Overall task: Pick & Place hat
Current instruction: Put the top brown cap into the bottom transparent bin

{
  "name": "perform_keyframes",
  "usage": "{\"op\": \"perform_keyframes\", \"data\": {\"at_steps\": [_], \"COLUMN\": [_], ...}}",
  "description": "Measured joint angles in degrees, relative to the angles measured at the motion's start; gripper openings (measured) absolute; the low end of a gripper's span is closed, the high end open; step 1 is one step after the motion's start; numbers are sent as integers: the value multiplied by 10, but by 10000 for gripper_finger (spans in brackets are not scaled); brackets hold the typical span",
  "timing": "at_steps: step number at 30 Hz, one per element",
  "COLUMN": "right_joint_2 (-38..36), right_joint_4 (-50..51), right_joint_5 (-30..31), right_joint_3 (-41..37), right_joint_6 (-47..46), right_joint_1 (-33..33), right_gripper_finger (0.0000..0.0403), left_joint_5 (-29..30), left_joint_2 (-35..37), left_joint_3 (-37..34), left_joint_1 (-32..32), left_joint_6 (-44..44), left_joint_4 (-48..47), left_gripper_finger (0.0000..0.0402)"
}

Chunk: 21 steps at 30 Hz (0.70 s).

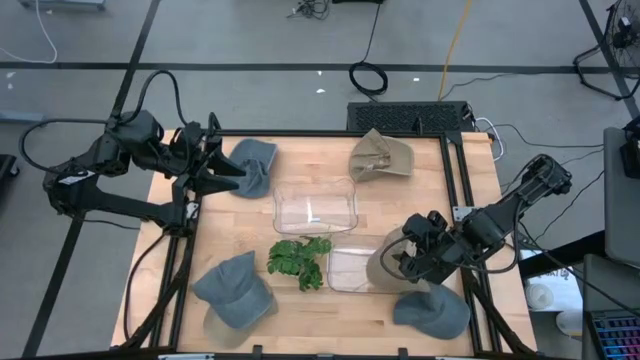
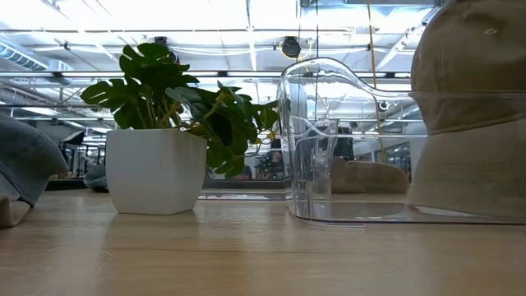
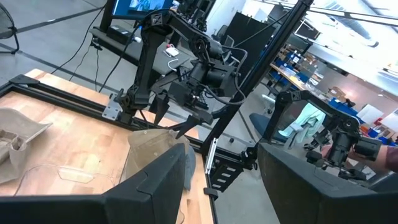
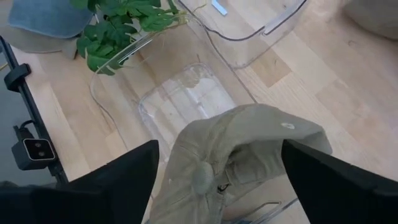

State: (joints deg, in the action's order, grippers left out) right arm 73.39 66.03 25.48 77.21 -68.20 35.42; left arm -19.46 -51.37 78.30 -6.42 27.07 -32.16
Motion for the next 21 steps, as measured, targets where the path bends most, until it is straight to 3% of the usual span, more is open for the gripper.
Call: {"op": "perform_keyframes", "data": {"at_steps": [10,21], "right_joint_2": [-61,-122], "right_joint_4": [1,11], "right_joint_5": [2,0], "right_joint_3": [0,0], "right_joint_6": [53,289], "right_joint_1": [-27,-97], "right_gripper_finger": [324,324], "left_joint_5": [0,15], "left_joint_2": [0,0], "left_joint_3": [0,0], "left_joint_1": [0,0], "left_joint_6": [5,64], "left_joint_4": [0,4], "left_gripper_finger": [212,212]}}
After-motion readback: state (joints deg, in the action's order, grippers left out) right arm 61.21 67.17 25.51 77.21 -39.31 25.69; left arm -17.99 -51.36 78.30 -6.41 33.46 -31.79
